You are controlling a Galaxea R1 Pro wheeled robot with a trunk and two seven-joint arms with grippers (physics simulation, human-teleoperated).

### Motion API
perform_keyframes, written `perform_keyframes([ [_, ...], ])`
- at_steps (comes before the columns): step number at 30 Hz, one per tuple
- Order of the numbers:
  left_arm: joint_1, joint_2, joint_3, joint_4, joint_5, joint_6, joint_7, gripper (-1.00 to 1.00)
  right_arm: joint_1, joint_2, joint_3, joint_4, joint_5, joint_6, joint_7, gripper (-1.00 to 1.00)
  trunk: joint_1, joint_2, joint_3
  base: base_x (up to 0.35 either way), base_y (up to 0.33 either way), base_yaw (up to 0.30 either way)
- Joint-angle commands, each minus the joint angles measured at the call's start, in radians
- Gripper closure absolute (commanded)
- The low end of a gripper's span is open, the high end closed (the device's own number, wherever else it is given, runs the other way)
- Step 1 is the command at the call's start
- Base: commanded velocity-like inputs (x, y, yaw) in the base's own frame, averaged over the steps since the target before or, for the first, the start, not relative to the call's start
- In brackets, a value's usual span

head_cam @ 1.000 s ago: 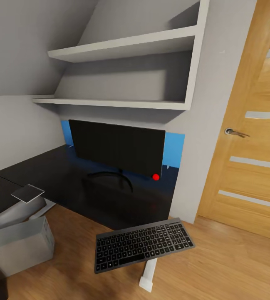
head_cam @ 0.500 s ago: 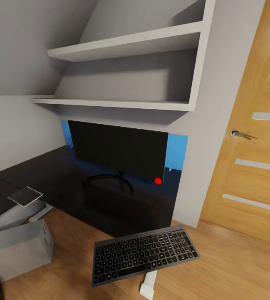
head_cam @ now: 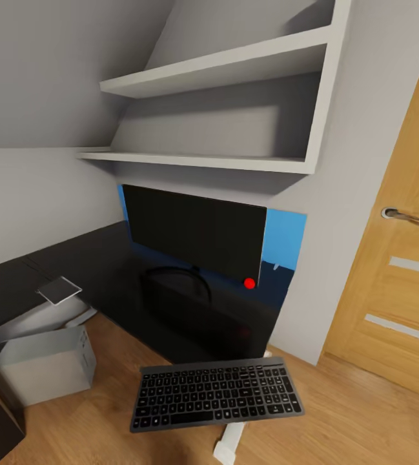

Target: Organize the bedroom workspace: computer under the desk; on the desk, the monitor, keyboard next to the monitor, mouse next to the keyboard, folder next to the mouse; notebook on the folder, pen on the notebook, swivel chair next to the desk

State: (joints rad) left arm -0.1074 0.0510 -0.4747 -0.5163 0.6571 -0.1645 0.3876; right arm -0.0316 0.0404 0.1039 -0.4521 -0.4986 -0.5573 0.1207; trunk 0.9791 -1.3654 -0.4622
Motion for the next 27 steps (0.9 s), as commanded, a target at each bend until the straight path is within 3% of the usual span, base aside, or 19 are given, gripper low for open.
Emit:
perform_keyframes([
  [1, -0.001, 0.001, -0.009, -0.001, 0.01, -0.005, 0.007, -1.0, -0.001, -0.001, 0.004, 0.001, -0.011, -0.004, 0.005, -1.0, 0.0, -0.001, -0.001, -0.041, -0.307, 0.142],
  [27, -0.001, 0.001, -0.01, -0.001, 0.01, -0.004, 0.007, -1.0, -0.001, -0.001, 0.002, 0.001, -0.014, -0.004, 0.002, -1.0, 0.0, -0.001, -0.001, -0.046, -0.307, 0.016],
])
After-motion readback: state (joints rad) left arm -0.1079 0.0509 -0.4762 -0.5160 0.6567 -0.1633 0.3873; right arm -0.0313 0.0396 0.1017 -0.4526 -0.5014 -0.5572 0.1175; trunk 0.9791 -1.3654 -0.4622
